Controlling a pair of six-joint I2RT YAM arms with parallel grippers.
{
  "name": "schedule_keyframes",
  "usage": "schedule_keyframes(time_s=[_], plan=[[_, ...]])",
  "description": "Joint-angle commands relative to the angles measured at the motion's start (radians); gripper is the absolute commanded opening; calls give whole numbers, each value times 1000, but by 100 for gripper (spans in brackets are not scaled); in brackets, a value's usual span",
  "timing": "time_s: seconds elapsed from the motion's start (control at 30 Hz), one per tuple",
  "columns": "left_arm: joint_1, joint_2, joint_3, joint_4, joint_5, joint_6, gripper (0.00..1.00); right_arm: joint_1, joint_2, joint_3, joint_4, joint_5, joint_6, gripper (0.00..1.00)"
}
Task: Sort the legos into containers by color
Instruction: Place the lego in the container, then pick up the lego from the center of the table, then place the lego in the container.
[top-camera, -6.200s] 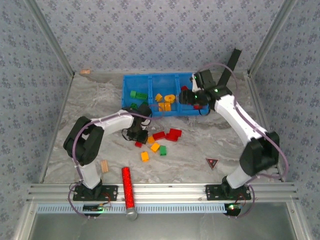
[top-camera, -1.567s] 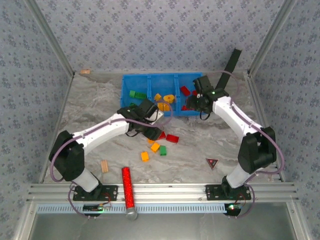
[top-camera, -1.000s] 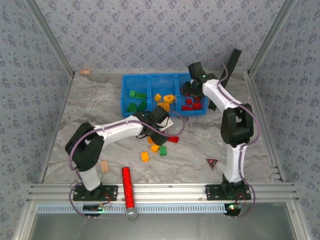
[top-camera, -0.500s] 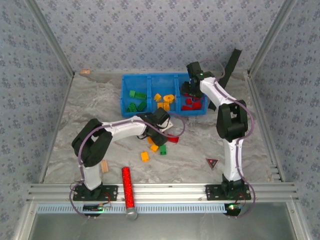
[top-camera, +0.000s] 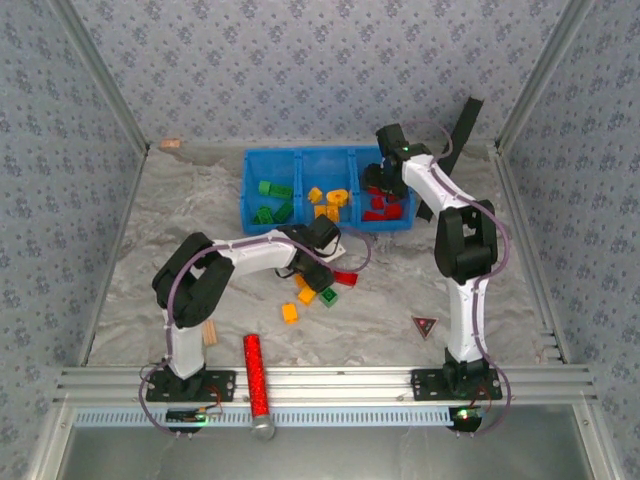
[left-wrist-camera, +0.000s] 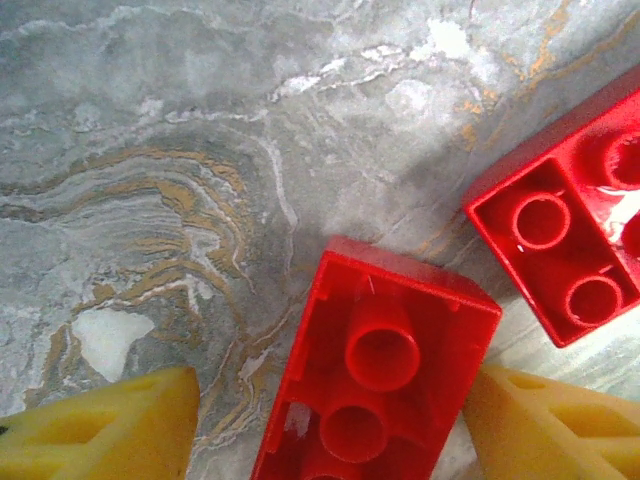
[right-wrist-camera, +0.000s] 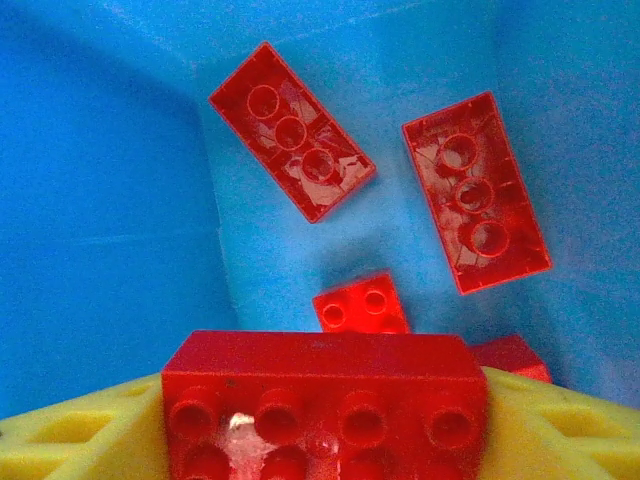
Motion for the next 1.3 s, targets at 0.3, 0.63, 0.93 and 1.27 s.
schedule_keyframes(time_s=[0.3, 0.63, 0.93, 1.27], plan=[[5, 87, -9, -57, 57, -61, 54, 5, -185, -52, -21, -70, -53, 80], [16, 60, 23, -128, 87, -90, 33, 5, -399, -202, -21, -91, -65, 80], [28, 7, 307, -341, 89, -110, 29, 25, -712, -654, 42, -113, -13, 80], [23, 160, 812, -416, 88, -158, 28, 96, -1009, -1007, 127, -135, -42, 80]])
